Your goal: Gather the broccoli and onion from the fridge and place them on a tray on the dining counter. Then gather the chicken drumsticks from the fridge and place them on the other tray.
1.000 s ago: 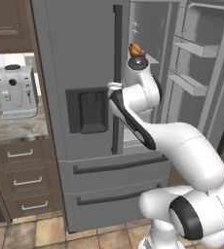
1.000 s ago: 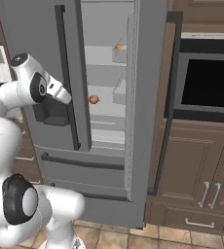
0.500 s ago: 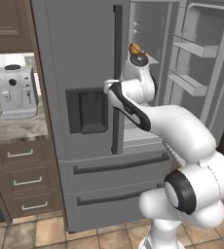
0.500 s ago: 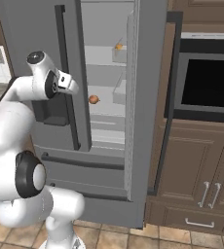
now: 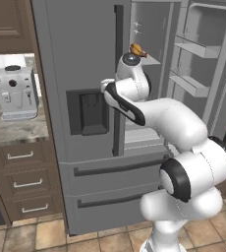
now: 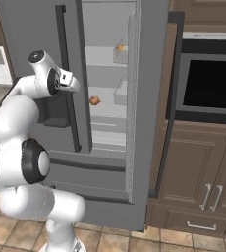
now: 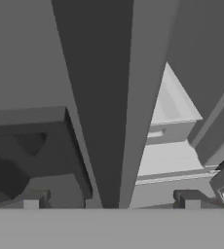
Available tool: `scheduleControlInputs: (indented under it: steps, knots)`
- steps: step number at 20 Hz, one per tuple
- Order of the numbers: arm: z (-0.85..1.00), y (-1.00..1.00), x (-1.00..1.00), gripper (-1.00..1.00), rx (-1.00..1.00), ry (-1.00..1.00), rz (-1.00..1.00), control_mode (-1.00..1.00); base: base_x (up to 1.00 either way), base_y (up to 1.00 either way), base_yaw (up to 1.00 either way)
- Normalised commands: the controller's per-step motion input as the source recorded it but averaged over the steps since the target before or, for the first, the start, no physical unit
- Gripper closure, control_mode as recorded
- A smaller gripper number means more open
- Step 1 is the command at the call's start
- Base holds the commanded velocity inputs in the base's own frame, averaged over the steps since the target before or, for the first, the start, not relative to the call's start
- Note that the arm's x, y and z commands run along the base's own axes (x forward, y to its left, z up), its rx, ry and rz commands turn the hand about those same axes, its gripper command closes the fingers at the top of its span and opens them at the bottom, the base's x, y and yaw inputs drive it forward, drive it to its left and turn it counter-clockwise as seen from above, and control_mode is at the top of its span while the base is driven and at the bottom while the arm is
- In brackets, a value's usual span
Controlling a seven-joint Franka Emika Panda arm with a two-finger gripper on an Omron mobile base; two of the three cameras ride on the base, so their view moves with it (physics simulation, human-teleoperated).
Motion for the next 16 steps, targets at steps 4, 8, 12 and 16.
scheduleControlInputs:
  steps: [4,8,12,16]
  knots:
    - [0.00,-0.16,0.43,-1.00,-0.03,-0.02,0.00,-1.00,0.00,0.00,0.00]
    - [0.00,0.00,0.52,-1.00,-0.04,-0.09,0.00,-1.00,0.00,0.00,0.00]
    - [0.00,0.01,0.62,-1.00,-0.03,-0.04,0.00,-1.00,0.00,0.00,0.00]
    - [-0.01,0.07,0.48,-1.00,-0.03,-0.06,0.00,-1.00,0.00,0.00,0.00]
